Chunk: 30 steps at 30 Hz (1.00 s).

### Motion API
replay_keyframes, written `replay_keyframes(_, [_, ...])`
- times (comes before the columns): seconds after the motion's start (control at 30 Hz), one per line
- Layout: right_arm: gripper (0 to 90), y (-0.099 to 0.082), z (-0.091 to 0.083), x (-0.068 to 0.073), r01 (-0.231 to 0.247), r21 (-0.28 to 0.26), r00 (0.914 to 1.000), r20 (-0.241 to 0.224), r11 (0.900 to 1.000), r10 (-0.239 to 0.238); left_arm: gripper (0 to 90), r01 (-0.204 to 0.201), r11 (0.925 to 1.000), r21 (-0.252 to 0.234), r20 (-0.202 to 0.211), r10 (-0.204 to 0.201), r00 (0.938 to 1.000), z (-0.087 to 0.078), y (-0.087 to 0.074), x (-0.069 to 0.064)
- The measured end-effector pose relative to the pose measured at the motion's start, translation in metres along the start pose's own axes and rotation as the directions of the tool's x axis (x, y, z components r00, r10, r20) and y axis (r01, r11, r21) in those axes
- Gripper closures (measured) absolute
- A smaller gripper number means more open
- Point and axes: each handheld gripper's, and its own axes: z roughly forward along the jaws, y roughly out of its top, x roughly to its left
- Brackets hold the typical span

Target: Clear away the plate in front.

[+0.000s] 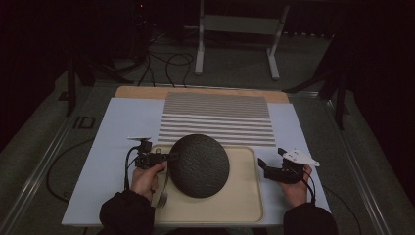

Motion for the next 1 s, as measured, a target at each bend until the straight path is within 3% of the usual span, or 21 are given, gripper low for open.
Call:
replay_keyframes(0.37, [9.1, 0.000, 0.000, 0.000, -0.002, 0.001, 1.0000, -0.001, 1.0000, 0.002, 84.0, -0.005, 0.9998, 0.019, 0.013, 0.005, 0.9999, -0.006, -0.007, 0.000])
replay_keyframes(0.63, [9.1, 0.000, 0.001, 0.000, -0.001, 0.002, 1.0000, -0.001, 1.0000, 0.001, 83.9, -0.008, 0.9981, 0.062, 0.031, 0.006, 0.9995, -0.004, -0.010, 0.003])
replay_keyframes(1.0, [9.1, 0.000, 0.000, 0.000, 0.003, 0.002, 1.0000, -0.002, 1.0000, -0.003, 83.7, -0.020, 0.9979, 0.062, -0.001, 0.020, 0.9998, 0.002, -0.011, 0.006])
